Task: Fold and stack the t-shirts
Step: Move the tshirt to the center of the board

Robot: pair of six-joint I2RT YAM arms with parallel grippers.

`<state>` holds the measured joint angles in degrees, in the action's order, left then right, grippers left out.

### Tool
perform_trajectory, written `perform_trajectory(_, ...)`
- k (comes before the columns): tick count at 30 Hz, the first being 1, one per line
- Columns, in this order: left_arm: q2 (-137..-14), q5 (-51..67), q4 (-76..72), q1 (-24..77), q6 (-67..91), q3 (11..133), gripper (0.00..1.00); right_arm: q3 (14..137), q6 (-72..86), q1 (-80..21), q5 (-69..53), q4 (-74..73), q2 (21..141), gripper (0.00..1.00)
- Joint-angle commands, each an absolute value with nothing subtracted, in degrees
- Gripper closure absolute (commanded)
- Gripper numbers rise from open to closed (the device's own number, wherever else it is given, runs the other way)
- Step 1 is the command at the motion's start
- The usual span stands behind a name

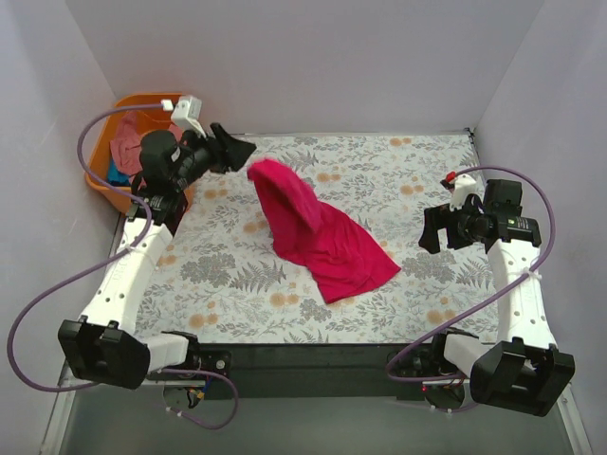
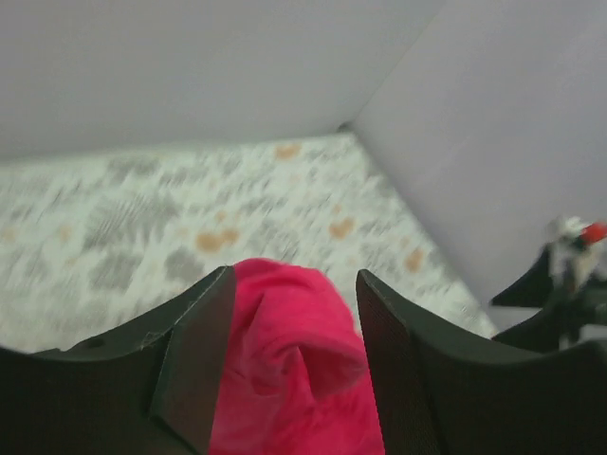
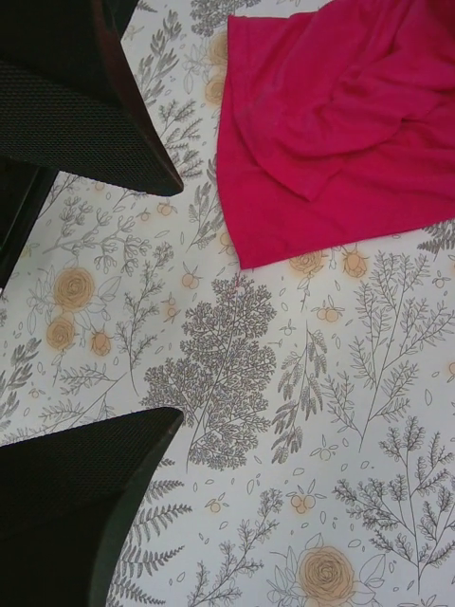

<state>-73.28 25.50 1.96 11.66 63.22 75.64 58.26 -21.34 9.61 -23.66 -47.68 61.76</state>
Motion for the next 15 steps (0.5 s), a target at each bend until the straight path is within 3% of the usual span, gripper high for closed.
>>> perform_trajectory(1,-67.15,23.9,13.06,4.7,57.93,64.63,0.43,57.83,-25.65,9.23,-22.85,-48.33,61.69,0.02)
perform_trajectory(6,-68.46,29.68,21.69,-5.18,51.35,63.62,0.42,56.87,-29.88,6.78,-22.41,-50.18,65.55,0.02)
perform_trajectory(9,-71.53,40.46,30.48,-5.1,39.84,65.3,0.2,56.16,-29.71,2.03,-21.01,-49.84,69.24,0.07)
perform_trajectory(15,-79.44,40.17,40.34,1.38,30.68,64.08,0.2,56.51,-26.02,-7.46,-20.22,-46.85,78.46,0.24)
